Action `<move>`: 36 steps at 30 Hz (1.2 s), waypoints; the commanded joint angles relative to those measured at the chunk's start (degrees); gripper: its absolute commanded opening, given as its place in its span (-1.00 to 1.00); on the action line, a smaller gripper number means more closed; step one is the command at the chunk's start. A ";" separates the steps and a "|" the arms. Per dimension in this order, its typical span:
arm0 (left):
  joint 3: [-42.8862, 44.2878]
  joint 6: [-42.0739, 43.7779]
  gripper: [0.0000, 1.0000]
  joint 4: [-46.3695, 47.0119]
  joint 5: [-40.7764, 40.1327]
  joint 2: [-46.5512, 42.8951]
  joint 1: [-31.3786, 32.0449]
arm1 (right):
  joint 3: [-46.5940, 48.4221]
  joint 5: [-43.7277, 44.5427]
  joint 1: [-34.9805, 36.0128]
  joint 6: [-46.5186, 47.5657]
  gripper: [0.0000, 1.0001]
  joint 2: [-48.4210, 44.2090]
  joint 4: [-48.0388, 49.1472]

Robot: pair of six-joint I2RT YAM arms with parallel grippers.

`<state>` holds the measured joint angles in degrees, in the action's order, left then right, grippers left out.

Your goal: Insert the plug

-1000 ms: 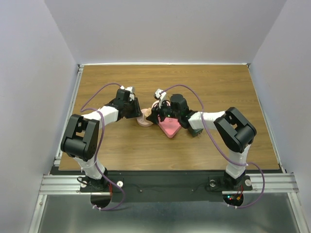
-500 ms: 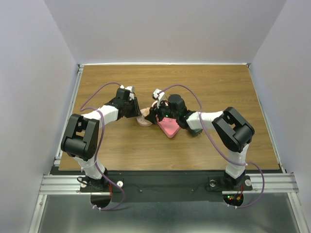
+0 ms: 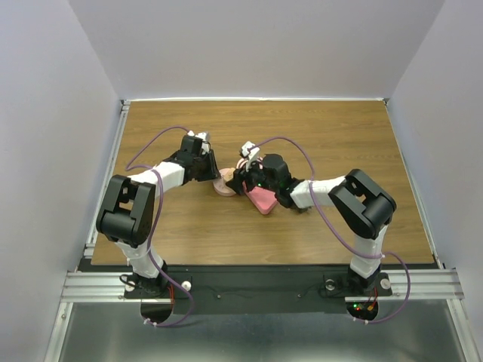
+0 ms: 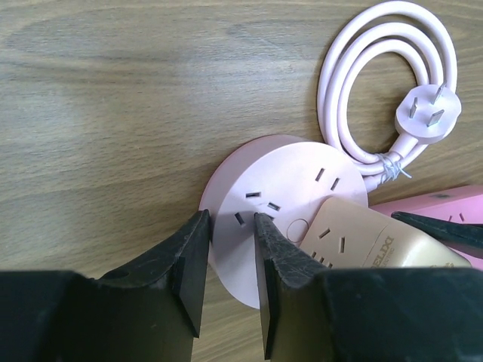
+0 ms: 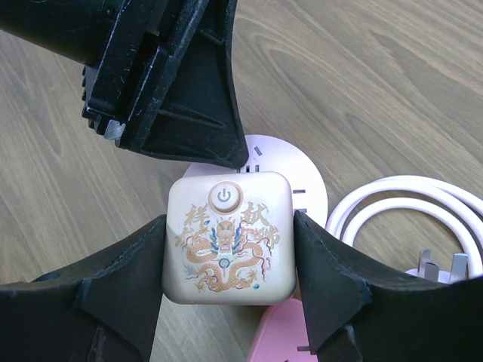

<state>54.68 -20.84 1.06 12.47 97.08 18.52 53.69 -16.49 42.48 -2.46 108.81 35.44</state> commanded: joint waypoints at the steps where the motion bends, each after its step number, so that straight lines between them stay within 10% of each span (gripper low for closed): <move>1: 0.70 0.54 -0.26 -0.27 0.54 2.33 0.29 | -8.51 0.49 1.82 -4.22 -0.99 5.71 -26.92; 11: 1.40 0.28 -0.25 0.52 0.72 1.01 -0.15 | -6.06 1.02 1.91 -4.39 -0.99 6.32 -28.58; 22: 2.64 -0.86 0.39 -0.53 -3.49 -6.01 -1.30 | 0.88 8.92 1.99 -10.01 -0.99 2.98 -30.34; 36: 0.17 -1.75 0.47 -0.45 -8.16 -13.58 -1.65 | 8.09 21.15 1.91 -10.11 -0.99 1.76 -31.57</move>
<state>55.83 -22.22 0.05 5.43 86.11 17.10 62.61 -0.34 44.95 -11.81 107.61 18.46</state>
